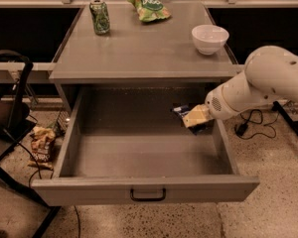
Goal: Place rxbar blueberry into top drawer
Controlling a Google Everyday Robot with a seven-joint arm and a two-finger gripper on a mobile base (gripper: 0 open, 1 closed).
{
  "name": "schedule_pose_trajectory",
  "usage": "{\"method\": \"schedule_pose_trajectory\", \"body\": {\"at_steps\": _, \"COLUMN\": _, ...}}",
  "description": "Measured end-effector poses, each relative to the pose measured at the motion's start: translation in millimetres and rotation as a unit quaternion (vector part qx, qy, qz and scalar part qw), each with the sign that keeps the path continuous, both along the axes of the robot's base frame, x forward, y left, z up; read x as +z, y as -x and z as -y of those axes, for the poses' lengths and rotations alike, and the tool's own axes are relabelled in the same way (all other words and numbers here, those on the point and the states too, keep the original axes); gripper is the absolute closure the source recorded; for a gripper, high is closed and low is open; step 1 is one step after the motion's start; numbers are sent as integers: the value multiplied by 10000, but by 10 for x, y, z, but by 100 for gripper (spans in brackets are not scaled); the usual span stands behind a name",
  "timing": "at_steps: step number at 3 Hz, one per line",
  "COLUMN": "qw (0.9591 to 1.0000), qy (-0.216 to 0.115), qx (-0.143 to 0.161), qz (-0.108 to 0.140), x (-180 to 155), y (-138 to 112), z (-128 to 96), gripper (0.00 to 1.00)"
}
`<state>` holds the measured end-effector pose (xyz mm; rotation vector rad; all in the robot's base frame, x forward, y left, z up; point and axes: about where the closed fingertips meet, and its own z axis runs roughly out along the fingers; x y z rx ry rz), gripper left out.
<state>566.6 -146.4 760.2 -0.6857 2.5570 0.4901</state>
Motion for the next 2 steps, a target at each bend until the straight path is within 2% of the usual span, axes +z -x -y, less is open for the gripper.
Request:
{"method": "schedule_pose_trajectory", "body": {"at_steps": 1, "qw": 9995, "qy": 3, "qx": 253, "qz": -167, "x": -320, "y": 66, "z": -88, "gripper": 100}}
{"method": "schedule_pose_trajectory", "body": {"at_steps": 2, "qw": 9994, "qy": 5, "qx": 276, "qz": -185, "x": -351, "y": 71, "z": -95, "gripper": 100}}
